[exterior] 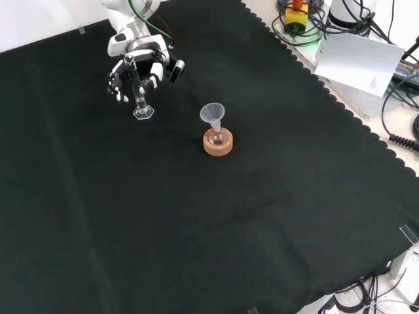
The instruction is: Pick up the graduated cylinder.
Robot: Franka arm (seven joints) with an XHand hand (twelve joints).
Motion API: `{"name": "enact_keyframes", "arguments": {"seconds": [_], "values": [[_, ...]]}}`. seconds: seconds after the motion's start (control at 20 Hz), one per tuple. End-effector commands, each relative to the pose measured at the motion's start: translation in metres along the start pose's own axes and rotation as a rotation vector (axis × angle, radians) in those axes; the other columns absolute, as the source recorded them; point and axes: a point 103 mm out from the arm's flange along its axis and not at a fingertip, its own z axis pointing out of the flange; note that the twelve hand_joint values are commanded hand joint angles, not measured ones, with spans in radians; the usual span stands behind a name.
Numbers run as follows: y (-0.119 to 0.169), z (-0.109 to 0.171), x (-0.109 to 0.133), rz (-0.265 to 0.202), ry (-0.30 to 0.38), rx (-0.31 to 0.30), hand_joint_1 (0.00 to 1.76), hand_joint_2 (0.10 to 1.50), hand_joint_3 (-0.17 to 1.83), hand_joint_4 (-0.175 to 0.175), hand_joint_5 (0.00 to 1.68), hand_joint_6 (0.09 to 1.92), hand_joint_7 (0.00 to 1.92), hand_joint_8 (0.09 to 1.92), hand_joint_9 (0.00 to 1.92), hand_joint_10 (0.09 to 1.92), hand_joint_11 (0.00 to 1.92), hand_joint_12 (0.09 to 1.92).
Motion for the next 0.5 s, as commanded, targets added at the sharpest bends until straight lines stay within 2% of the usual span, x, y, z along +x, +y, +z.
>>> {"name": "enact_keyframes", "arguments": {"seconds": [0.05,0.1,0.15,0.5], "values": [[-0.0053,-0.0080,-0.0045,0.002,0.007,-0.038,1.10,0.74,0.64,-0.041,0.57,0.63,0.48,0.66,0.79,0.39,0.74,1.12],[-0.0055,-0.0024,-0.0050,0.009,-0.026,-0.007,1.10,0.74,0.64,-0.040,0.57,0.63,0.48,0.66,0.79,0.39,0.74,1.12],[-0.0064,-0.0018,-0.0064,0.011,-0.036,-0.006,1.10,0.74,0.64,-0.040,0.57,0.63,0.48,0.66,0.79,0.39,0.74,1.12],[-0.0103,-0.0050,-0.0071,0.009,-0.035,-0.057,1.09,0.73,0.65,-0.026,0.57,0.63,0.47,0.66,0.74,0.44,0.62,1.18]]}}
